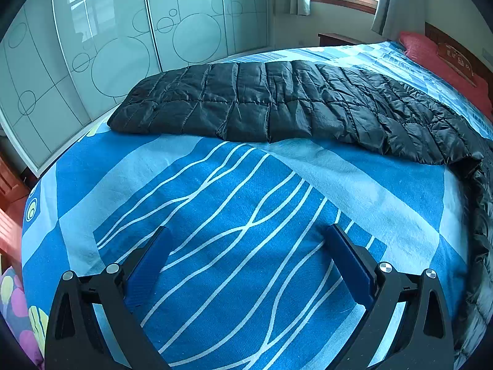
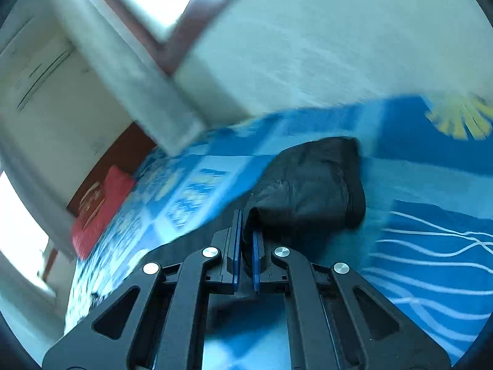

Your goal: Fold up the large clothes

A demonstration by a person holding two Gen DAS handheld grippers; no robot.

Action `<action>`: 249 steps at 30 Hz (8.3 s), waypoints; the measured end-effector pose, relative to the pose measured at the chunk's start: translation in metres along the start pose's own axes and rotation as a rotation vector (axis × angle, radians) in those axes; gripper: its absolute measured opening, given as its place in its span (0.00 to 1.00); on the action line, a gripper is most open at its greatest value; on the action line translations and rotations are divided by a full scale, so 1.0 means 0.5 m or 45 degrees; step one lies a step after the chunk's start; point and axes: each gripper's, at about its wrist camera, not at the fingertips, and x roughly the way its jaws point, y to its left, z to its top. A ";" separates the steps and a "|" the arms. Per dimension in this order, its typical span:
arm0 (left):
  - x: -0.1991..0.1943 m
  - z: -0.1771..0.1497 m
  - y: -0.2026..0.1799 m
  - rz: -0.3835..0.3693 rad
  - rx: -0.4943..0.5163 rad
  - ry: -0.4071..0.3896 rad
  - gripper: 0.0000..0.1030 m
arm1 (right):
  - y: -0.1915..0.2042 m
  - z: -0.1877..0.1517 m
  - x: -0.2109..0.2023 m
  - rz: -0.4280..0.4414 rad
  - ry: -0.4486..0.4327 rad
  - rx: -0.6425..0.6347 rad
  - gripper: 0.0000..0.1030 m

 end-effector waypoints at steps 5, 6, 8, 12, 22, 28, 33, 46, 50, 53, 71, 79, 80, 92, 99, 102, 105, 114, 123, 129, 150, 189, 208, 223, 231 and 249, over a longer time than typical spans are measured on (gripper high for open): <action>0.001 0.001 0.001 -0.003 -0.001 -0.004 0.96 | 0.213 -0.054 -0.023 0.132 0.012 -0.327 0.05; 0.002 0.002 0.001 -0.003 -0.001 -0.005 0.96 | 0.267 -0.078 -0.025 0.170 0.030 -0.394 0.05; 0.001 0.001 0.002 -0.004 -0.002 -0.006 0.96 | 0.359 -0.129 -0.031 0.237 0.062 -0.502 0.05; 0.002 0.002 0.002 -0.004 -0.002 -0.010 0.96 | 0.502 -0.234 -0.031 0.346 0.145 -0.643 0.05; 0.002 -0.005 0.009 -0.023 -0.015 -0.023 0.96 | 0.790 -0.524 -0.048 0.564 0.390 -0.876 0.05; 0.001 -0.008 0.010 -0.026 -0.019 -0.028 0.96 | 0.913 -0.685 -0.054 0.632 0.520 -1.025 0.05; 0.001 -0.010 0.010 -0.025 -0.019 -0.034 0.96 | 0.938 -0.777 -0.046 0.612 0.617 -1.126 0.05; 0.003 -0.010 0.010 -0.025 -0.019 -0.033 0.96 | 0.870 -0.720 -0.062 0.740 0.905 -1.003 0.36; 0.002 -0.010 0.009 -0.024 -0.018 -0.033 0.96 | 0.776 -0.562 -0.044 0.741 0.844 -0.809 0.67; 0.002 -0.012 0.008 -0.016 -0.014 -0.034 0.96 | 0.723 -0.484 -0.013 0.701 0.823 -0.733 0.67; 0.004 -0.012 0.007 -0.009 -0.010 -0.035 0.96 | 0.521 -0.348 0.146 0.233 0.591 -0.807 0.27; 0.004 -0.012 0.007 -0.006 -0.008 -0.036 0.96 | 0.527 -0.356 0.308 0.080 0.706 -0.845 0.30; 0.004 -0.012 0.007 -0.007 -0.009 -0.036 0.96 | 0.537 -0.349 0.301 0.071 0.687 -0.848 0.29; 0.003 -0.012 0.006 -0.005 -0.007 -0.036 0.96 | 0.579 -0.354 0.370 0.042 0.685 -0.854 0.49; 0.005 -0.012 0.006 -0.009 -0.010 -0.036 0.96 | 0.577 -0.380 0.169 0.173 0.575 -0.836 0.51; 0.006 -0.013 0.008 -0.012 -0.012 -0.036 0.96 | 0.561 -0.424 0.123 0.210 0.613 -0.860 0.54; 0.005 -0.013 0.009 -0.013 -0.014 -0.037 0.96 | 0.562 -0.458 0.124 0.159 0.599 -0.937 0.56; 0.003 -0.013 0.009 -0.014 -0.015 -0.036 0.96 | 0.567 -0.503 0.144 0.136 0.598 -1.035 0.73; -0.002 -0.004 0.026 -0.074 -0.052 0.012 0.96 | 0.576 -0.521 0.145 0.168 0.612 -1.079 0.89; -0.007 0.004 0.042 -0.135 -0.056 0.045 0.96 | 0.572 -0.518 0.140 0.184 0.605 -1.064 0.89; 0.090 0.162 0.261 -0.552 -0.697 -0.179 0.92 | 0.570 -0.517 0.139 0.186 0.602 -1.076 0.90; -0.296 -0.001 -0.689 -0.744 0.606 -0.405 0.06 | 0.572 -0.517 0.138 0.193 0.595 -1.069 0.90; -0.305 -0.104 -0.746 -0.871 0.749 -0.235 0.68 | 0.575 -0.518 0.140 0.183 0.592 -1.082 0.90; -0.192 0.044 -0.377 -0.620 0.408 -0.212 0.71 | 0.618 -0.513 0.101 0.109 0.539 -1.142 0.90; -0.063 0.103 -0.236 -0.484 0.152 -0.097 0.71 | 0.746 -0.547 0.067 0.369 0.691 -0.963 0.90; -0.061 0.098 -0.301 -0.528 0.268 -0.079 0.71 | 0.713 -0.467 0.075 0.222 0.517 -0.984 0.15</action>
